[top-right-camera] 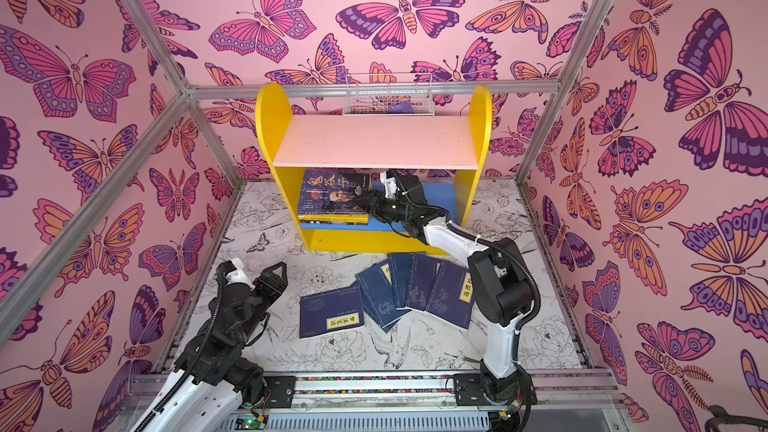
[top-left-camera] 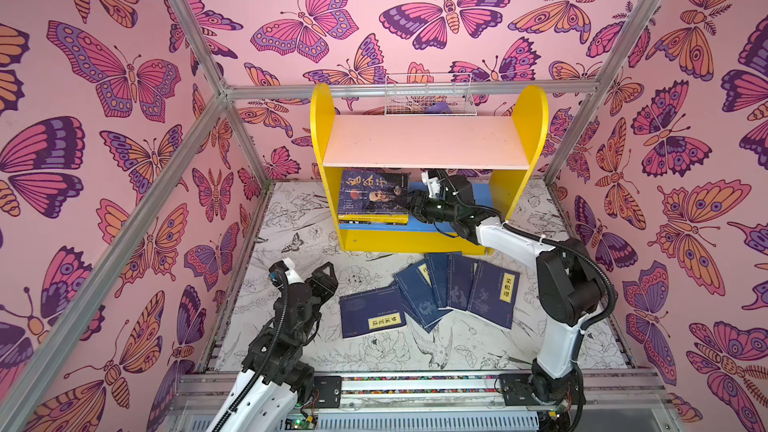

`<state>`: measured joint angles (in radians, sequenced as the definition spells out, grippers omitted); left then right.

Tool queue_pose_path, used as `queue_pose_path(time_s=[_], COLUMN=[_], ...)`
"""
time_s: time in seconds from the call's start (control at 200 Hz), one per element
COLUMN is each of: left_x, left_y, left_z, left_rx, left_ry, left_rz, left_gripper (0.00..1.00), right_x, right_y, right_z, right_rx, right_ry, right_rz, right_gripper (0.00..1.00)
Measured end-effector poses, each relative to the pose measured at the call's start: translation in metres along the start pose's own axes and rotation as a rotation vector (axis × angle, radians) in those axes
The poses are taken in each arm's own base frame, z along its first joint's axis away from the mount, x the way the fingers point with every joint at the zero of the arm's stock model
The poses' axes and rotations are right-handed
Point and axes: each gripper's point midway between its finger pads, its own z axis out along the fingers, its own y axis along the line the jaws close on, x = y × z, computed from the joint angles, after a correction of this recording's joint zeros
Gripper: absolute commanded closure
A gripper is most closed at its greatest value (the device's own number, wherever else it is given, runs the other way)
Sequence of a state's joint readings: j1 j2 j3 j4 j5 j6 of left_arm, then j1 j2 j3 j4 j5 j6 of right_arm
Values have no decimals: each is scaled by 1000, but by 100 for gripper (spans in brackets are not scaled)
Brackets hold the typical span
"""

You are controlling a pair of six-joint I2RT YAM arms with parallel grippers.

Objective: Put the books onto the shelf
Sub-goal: 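Push the purple book flat with the right gripper while the left arm retracts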

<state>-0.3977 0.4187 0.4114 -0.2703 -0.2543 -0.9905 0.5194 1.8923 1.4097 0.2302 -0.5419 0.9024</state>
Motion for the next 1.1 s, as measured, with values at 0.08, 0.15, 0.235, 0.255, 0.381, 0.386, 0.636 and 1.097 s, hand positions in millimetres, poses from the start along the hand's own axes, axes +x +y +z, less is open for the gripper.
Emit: queue_pose_path(time_s=[0.08, 0.15, 0.235, 0.255, 0.381, 0.386, 0.636, 1.097], left_x=[1, 1, 2, 2, 3, 3, 12, 108], left_y=[0, 1, 1, 1, 2, 2, 4, -17], left_z=[1, 1, 2, 2, 2, 3, 9, 52], left_rx=[-2, -4, -7, -7, -11, -11, -25, 30], left_ry=[3, 7, 9, 9, 12, 13, 53, 410], left_rz=[-2, -4, -4, -6, -5, -5, 29, 335], left_gripper=[40, 40, 40, 40, 39, 39, 37, 35], right_x=[0, 0, 1, 2, 4, 4, 11, 69], right_y=[1, 1, -1, -1, -9, -9, -15, -70], right_z=[0, -1, -4, -5, -13, -14, -47, -187], right_rx=[36, 71, 120, 130, 223, 225, 326, 589], right_ry=[7, 10, 11, 10, 3, 4, -36, -147], right_rz=[-28, -56, -94, -103, -150, -151, -228, -159], right_gripper=[30, 28, 26, 26, 25, 25, 23, 19])
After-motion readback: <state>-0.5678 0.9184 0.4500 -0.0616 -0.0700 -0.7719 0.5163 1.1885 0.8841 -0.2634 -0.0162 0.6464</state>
